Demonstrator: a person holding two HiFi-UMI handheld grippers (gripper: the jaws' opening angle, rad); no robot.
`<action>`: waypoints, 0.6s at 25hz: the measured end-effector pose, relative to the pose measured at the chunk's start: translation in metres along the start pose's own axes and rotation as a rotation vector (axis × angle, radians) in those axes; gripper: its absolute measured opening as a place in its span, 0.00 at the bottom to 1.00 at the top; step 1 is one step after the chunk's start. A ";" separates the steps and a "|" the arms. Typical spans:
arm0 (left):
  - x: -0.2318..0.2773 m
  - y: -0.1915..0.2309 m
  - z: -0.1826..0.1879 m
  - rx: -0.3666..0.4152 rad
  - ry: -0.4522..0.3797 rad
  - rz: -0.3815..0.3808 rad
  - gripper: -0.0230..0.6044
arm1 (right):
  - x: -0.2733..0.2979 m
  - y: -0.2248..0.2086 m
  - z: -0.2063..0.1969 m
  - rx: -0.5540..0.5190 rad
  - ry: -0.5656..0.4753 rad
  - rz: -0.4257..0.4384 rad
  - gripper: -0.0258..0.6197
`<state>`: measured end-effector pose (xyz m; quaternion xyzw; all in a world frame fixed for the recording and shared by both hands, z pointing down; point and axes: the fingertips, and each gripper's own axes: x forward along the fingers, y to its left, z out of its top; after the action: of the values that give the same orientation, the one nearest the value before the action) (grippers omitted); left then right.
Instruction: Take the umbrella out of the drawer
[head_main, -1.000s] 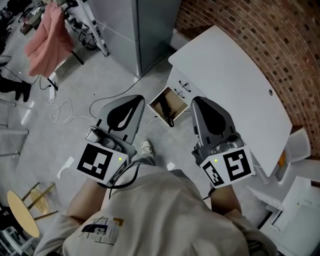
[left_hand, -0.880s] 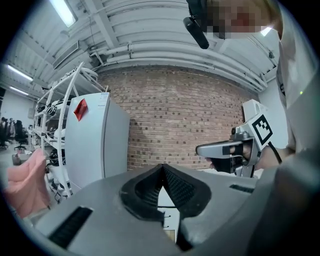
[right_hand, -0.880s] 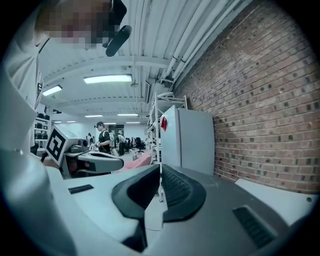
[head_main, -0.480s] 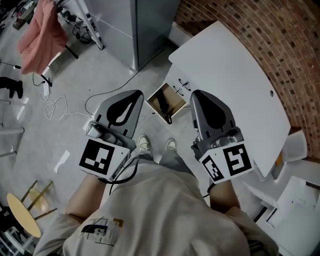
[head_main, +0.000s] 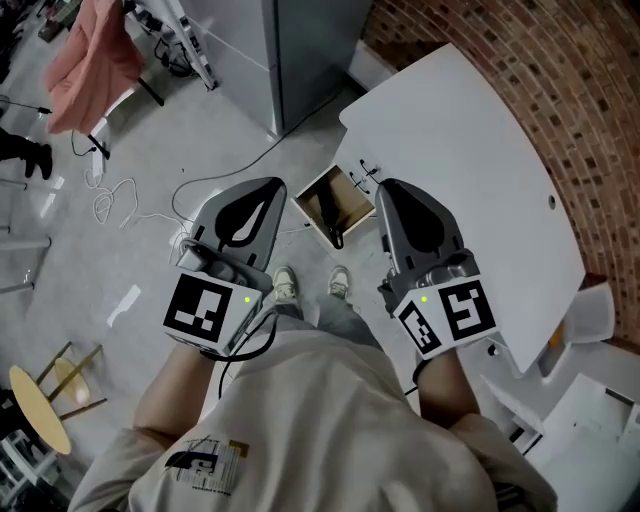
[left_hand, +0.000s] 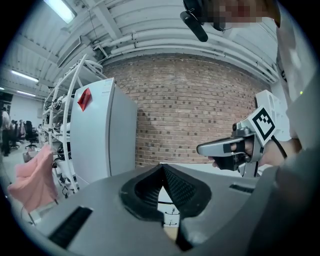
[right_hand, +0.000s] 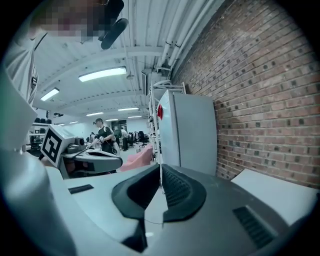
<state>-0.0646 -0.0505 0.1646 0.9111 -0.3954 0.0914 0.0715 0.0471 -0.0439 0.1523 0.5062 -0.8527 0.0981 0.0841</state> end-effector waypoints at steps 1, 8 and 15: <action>0.005 0.000 -0.002 0.003 0.001 0.005 0.05 | 0.002 -0.005 -0.003 0.005 0.003 0.001 0.05; 0.050 0.008 -0.032 0.018 0.038 0.027 0.05 | 0.032 -0.038 -0.042 0.071 0.061 0.031 0.10; 0.102 0.034 -0.088 -0.032 0.112 0.050 0.05 | 0.087 -0.070 -0.110 0.105 0.157 0.027 0.21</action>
<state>-0.0313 -0.1275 0.2751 0.8933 -0.4146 0.1376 0.1056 0.0721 -0.1224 0.2854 0.4892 -0.8438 0.1834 0.1227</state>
